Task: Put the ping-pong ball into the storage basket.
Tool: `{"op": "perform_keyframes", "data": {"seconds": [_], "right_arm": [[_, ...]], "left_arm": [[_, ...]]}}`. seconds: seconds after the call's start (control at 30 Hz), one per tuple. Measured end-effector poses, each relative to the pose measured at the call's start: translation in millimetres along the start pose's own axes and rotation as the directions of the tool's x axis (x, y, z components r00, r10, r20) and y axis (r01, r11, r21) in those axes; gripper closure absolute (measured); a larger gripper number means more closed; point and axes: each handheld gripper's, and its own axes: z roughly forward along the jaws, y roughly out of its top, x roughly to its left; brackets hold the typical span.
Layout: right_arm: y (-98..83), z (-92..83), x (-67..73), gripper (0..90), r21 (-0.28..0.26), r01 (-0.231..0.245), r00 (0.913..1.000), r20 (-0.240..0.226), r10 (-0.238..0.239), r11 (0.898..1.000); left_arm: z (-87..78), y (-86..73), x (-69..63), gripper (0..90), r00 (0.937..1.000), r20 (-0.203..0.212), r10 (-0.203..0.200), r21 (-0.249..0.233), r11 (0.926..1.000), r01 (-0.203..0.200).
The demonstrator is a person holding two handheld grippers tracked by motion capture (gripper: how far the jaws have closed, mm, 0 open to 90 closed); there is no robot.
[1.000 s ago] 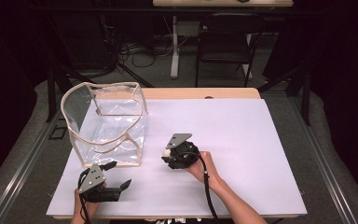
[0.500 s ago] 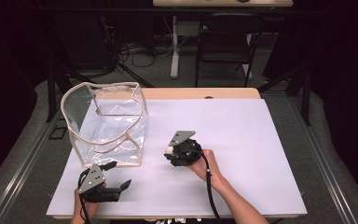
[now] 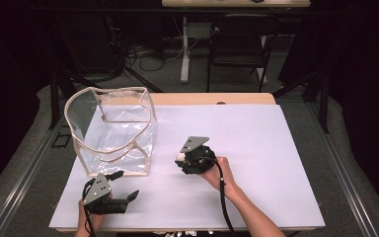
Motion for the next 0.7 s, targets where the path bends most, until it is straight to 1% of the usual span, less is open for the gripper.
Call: {"op": "perform_keyframes", "data": {"seconds": [0.33,0.53,0.67,0.7], "right_arm": [[3.3,-8.4,-5.0,51.0,-0.019,-0.008,0.9999,0.015,0.008,1.0],[3.9,-9.9,-6.3,51.0,-0.021,-0.015,0.9997,0.017,0.016,1.0],[4.5,-9.6,-7.2,51.0,-0.022,-0.01,0.9998,0.017,0.01,1.0],[4.7,-9.7,-7.8,51.1,-0.02,-0.017,0.9997,0.018,0.017,1.0]], "left_arm": [[0.1,-0.1,-0.3,16.1,1.0,0.0,-0.002,-0.001,1.0,0.002],[-0.1,0.0,-0.3,16.1,1.0,-0.002,-0.001,-0.001,1.0,0.001],[-0.4,0.0,-0.2,16.1,1.0,-0.003,0.0,0.001,1.0,0.0],[-0.8,-0.2,0.1,16.1,1.0,-0.005,-0.001,0.0,1.0,0.001]]}}
